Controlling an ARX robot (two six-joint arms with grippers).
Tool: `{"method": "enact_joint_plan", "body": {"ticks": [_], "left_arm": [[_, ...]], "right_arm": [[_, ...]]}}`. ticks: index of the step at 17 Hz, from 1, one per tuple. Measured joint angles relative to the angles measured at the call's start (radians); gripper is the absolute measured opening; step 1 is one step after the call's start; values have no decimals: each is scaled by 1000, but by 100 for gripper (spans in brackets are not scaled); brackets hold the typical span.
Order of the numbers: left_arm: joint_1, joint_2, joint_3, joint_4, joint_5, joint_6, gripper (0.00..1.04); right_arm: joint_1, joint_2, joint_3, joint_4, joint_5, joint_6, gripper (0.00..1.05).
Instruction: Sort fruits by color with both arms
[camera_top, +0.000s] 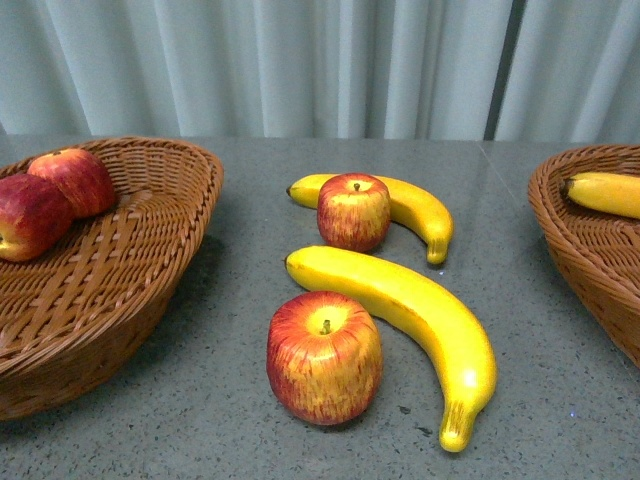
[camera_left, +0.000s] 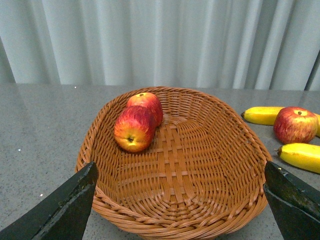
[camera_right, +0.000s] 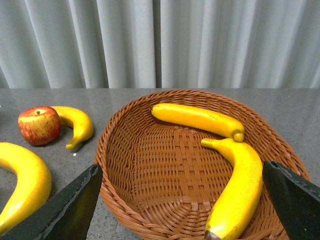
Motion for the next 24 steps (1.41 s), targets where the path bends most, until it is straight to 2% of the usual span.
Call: {"method": "enact_joint_plan", "body": {"ticks": [15, 16, 17, 18, 19, 20, 21, 22, 24], "left_arm": [[-5, 4, 3, -23, -16, -6, 98], [-93, 89, 62, -175, -181, -59, 98], [-209, 238, 123, -179, -339, -93, 98], [-313, 424, 192, 14, -440, -89, 98], [-422, 660, 310, 231, -340, -18, 98], [-490, 812, 392, 302, -260, 29, 98], [-555, 964, 467, 319, -185, 71, 98], [-594, 1062, 507, 303, -151, 89, 98], [-632, 1197, 555, 280, -82, 114, 98]], "right_arm": [[0, 0, 0, 0, 0, 0, 98], [0, 0, 0, 0, 2, 0, 98], [0, 0, 0, 2, 0, -2, 98], [0, 0, 0, 1, 0, -1, 98], [0, 0, 0, 2, 0, -1, 98], [0, 0, 0, 2, 0, -1, 98], [0, 0, 0, 2, 0, -1, 98], [0, 0, 0, 2, 0, -1, 98], [0, 0, 0, 2, 0, -1, 98]]}}
